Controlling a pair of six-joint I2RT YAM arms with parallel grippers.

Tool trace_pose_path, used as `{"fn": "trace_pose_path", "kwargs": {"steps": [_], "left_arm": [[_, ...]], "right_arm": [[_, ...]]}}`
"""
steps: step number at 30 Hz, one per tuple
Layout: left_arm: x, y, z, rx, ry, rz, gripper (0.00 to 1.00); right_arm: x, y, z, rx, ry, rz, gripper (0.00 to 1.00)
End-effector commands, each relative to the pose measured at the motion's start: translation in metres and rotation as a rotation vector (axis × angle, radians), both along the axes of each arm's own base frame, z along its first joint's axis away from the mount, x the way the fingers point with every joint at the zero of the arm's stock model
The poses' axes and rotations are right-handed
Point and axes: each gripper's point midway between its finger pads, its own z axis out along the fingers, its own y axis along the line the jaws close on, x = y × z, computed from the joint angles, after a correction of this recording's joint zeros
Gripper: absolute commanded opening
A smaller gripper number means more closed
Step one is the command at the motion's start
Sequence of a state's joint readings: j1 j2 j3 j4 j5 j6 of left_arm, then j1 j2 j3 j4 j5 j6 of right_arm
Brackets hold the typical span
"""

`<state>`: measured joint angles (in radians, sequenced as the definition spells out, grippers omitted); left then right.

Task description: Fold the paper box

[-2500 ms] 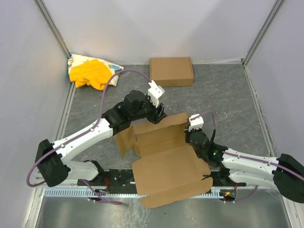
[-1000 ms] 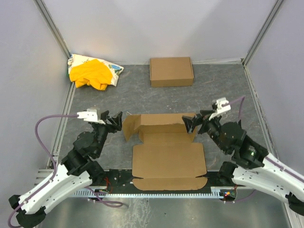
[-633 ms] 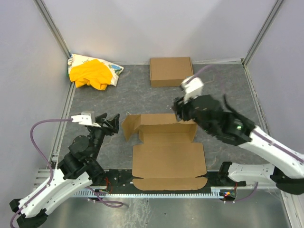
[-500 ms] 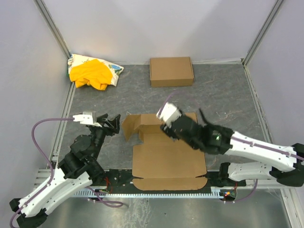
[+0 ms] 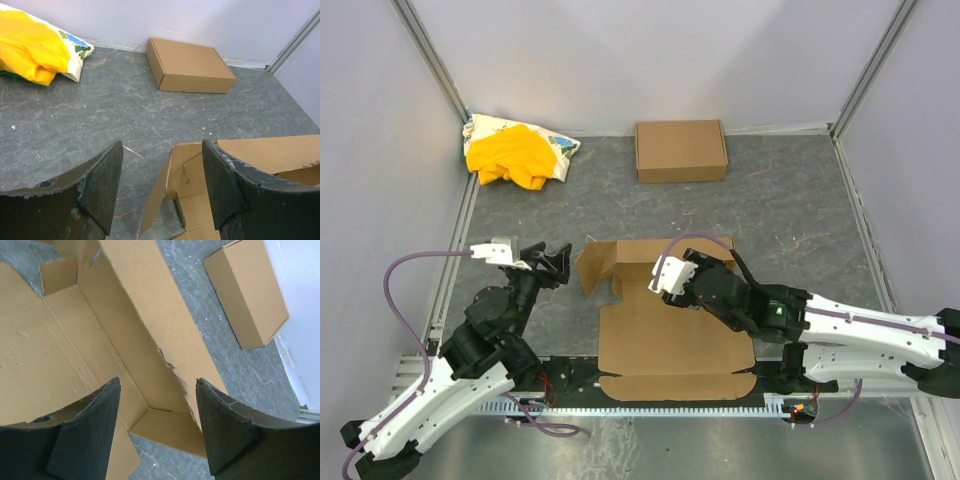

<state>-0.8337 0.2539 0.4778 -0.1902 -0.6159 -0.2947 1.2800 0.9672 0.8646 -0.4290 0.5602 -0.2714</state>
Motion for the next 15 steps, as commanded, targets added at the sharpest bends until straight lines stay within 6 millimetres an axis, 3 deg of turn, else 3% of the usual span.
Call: {"fn": "trace_pose_path", "kwargs": {"steps": [1,12,15], "left_arm": [[-0.005,-0.002,0.020,-0.100,-0.032,-0.025,0.71],[-0.007,-0.004,0.023,-0.114,-0.043,-0.042,0.71],[-0.007,-0.004,0.023,-0.115,-0.043,-0.042,0.72]], "right_arm": [[0.004,0.015,-0.001,0.010,-0.041,0.034,0.70],[0.034,0.021,-0.018,-0.195,-0.230,-0.042,0.68],[0.043,0.020,-0.018,-0.195,-0.278,-0.100,0.59]]}}
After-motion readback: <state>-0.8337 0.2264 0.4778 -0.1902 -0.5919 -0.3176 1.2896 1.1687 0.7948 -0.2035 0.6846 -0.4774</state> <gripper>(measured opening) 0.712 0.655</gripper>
